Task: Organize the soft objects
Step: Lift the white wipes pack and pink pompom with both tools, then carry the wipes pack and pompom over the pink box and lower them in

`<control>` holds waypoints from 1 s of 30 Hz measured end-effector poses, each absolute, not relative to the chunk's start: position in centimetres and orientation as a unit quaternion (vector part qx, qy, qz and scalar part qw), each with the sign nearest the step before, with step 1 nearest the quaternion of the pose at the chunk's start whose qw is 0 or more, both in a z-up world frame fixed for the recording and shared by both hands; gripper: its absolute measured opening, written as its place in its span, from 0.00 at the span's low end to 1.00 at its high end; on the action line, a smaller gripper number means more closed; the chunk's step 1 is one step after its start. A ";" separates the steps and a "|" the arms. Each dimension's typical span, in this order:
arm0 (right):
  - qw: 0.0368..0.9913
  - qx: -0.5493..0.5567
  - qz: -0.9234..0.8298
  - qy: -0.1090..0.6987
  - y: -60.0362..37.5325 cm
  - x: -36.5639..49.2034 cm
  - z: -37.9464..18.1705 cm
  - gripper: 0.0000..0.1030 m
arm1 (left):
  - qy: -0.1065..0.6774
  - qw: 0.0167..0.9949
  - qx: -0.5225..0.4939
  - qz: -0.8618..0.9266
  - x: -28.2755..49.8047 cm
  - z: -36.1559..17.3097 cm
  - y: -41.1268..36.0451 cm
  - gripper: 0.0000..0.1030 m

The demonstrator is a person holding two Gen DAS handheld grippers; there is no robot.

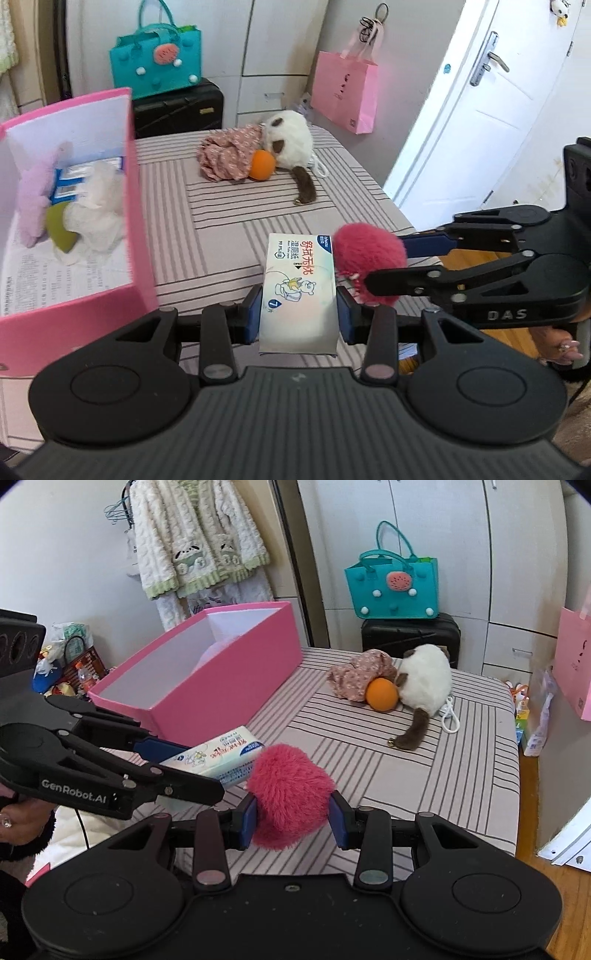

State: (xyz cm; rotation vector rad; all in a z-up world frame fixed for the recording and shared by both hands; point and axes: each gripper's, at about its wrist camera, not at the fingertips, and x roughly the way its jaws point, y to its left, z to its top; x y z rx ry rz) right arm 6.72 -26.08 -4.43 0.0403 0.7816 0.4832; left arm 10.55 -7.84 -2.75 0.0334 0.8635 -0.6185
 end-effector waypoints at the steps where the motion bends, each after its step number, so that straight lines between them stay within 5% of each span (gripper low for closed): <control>1: 0.896 0.019 0.234 0.377 -25.9 6.5 -4.2 0.44 | 0.409 0.864 0.014 -0.293 10.3 -2.6 -7.5 0.38; 18: 0.877 0.020 0.285 0.387 -21.7 4.6 0.0 0.45 | 0.442 0.831 -0.011 -0.338 7.7 1.4 0.1 0.38; 30: 0.882 0.004 0.323 0.343 -17.8 5.4 3.4 0.45 | 0.386 0.874 -0.027 -0.293 8.4 4.0 6.2 0.38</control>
